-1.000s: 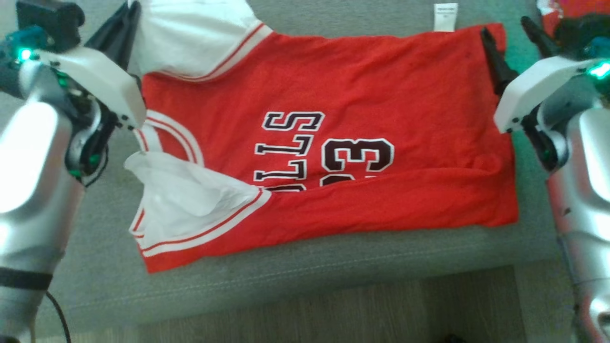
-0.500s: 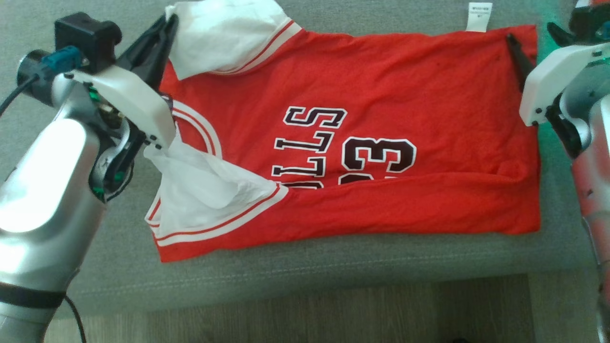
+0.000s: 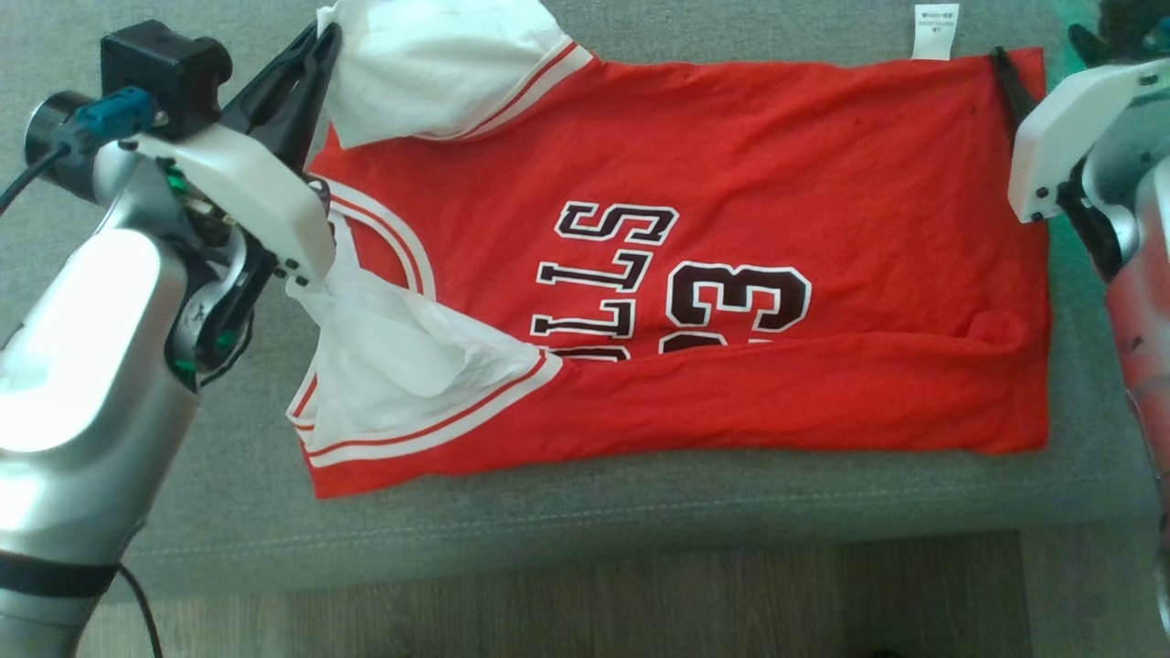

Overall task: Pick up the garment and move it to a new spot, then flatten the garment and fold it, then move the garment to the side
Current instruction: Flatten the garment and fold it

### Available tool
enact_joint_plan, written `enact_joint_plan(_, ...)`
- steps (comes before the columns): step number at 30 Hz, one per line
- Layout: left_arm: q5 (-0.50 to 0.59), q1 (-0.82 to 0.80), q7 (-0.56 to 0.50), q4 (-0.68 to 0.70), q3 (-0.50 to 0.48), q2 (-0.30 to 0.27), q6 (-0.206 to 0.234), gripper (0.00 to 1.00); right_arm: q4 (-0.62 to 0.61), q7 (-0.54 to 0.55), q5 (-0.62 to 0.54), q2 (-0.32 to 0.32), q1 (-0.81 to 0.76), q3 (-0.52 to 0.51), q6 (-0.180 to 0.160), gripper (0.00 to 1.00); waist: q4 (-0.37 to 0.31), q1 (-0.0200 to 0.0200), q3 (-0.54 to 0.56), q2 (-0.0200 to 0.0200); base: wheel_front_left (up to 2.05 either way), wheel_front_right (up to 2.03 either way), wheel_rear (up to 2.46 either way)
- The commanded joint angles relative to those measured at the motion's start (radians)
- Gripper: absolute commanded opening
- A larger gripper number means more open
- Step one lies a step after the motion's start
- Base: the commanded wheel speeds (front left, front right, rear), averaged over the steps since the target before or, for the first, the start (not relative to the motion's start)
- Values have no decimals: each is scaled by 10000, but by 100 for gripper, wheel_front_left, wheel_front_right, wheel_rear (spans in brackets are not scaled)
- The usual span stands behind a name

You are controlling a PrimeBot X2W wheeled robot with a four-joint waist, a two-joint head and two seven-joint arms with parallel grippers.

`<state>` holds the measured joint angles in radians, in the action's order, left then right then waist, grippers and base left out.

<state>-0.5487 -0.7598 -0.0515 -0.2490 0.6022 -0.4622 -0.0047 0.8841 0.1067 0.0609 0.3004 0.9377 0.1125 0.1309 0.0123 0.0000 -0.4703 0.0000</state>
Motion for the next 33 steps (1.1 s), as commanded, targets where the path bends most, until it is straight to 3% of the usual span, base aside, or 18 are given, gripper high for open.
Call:
enact_joint_plan(1,-11,-142,-5,344,-385,-482,90,0,59,-30,-59,-42,-21,288,-2,0,-4,0,26,0,0,0,0)
enact_joint_plan(12,-88,290,275,152,-451,-585,350,0,510,-849,170,-107,-66,698,-2,0,-154,0,629,0,0,0,0)
enact_joint_plan(23,-467,1112,522,273,-616,-662,601,0,-334,-2365,428,-184,-1076,875,-2,0,-234,0,1680,0,0,0,0)
enact_joint_plan(33,-1036,2499,507,638,-694,-858,823,0,-1518,-2874,824,26,-2889,123,-2,0,-21,0,2518,0,0,0,0)
